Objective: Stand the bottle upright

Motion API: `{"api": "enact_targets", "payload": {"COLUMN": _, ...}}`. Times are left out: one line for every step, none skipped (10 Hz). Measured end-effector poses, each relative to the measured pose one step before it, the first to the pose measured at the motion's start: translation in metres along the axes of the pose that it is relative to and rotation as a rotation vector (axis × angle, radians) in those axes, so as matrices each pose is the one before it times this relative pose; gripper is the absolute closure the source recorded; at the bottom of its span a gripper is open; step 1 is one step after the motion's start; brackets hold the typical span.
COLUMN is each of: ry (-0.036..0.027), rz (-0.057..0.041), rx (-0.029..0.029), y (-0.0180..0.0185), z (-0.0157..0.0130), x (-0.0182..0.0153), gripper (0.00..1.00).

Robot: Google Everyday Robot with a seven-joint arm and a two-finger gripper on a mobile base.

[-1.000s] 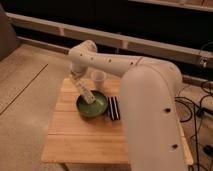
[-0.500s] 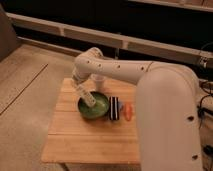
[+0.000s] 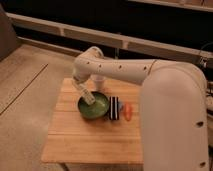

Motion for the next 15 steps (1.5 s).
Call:
{"api": "enact_targets", "payload": {"ry": 0.00066, "rz": 0.00006, "rx": -0.00045, "y": 0.00044, "z": 0.00045, "x": -0.00005, "gripper": 0.86}}
{"api": "enact_targets", "payload": {"ry": 0.00410, "rz": 0.00352, "rx": -0.00041, "y": 0.00076, "z": 0.00036, "x": 0.00082, "gripper": 0.86}}
{"api": "enact_targets", "payload": {"ry": 0.00315, "rz": 0.00878, "rx": -0.00158, "y": 0.00103, "z": 0.00047, "x": 0.00054, "gripper": 0.86}}
{"api": "enact_targets", "payload": {"ry": -0.00296, "rz": 0.01628, "rx": -0.00587, "y": 0.00317, "z": -0.00316, "x": -0.00385, "gripper": 0.86}}
{"api": "enact_targets", "payload": {"ry": -0.00164, "rz": 0.00126, "rx": -0.00495, "y": 0.00392, "z": -0.00244, "x": -0.00434, "gripper": 0.86}}
{"api": "enact_targets", "payload": {"ry": 0.00352, "rz": -0.00723, "rx": -0.00468, "y": 0.00616, "z": -0.00336, "x": -0.00586, "gripper": 0.86}}
{"api": "enact_targets", "payload": {"ry": 0.00669, "rz": -0.00885, "rx": -0.00311, "y": 0.00632, "z": -0.00498, "x": -0.00604, "gripper": 0.86}}
{"api": "enact_targets", "payload": {"ry": 0.01065, "rz": -0.01051, "rx": 0.00503, "y": 0.00200, "z": -0.00504, "x": -0.00300, "gripper": 0.86}}
{"api": "enact_targets", "payload": {"ry": 0.01154, "rz": -0.00875, "rx": 0.00539, "y": 0.00087, "z": -0.00433, "x": -0.00107, "gripper": 0.86}}
{"api": "enact_targets", "payload": {"ry": 0.02086, "rz": -0.00950, "rx": 0.00732, "y": 0.00143, "z": -0.00546, "x": 0.00086, "gripper": 0.86}}
{"api": "enact_targets", "payload": {"ry": 0.01149, "rz": 0.00095, "rx": 0.00340, "y": -0.00037, "z": -0.00230, "x": 0.00311, "gripper": 0.86}}
{"api": "enact_targets", "payload": {"ry": 0.01208, "rz": 0.01398, "rx": 0.00322, "y": -0.00132, "z": -0.00185, "x": 0.00488, "gripper": 0.86}}
{"api": "enact_targets", "payload": {"ry": 0.01616, "rz": 0.02174, "rx": 0.00578, "y": -0.00360, "z": -0.00142, "x": 0.00814, "gripper": 0.86}}
{"api": "enact_targets", "payload": {"ry": 0.01842, "rz": 0.02650, "rx": 0.00669, "y": -0.00378, "z": -0.00138, "x": 0.01088, "gripper": 0.86}}
{"api": "enact_targets", "payload": {"ry": 0.00468, "rz": 0.02035, "rx": 0.00051, "y": -0.00235, "z": -0.00098, "x": 0.00709, "gripper": 0.86}}
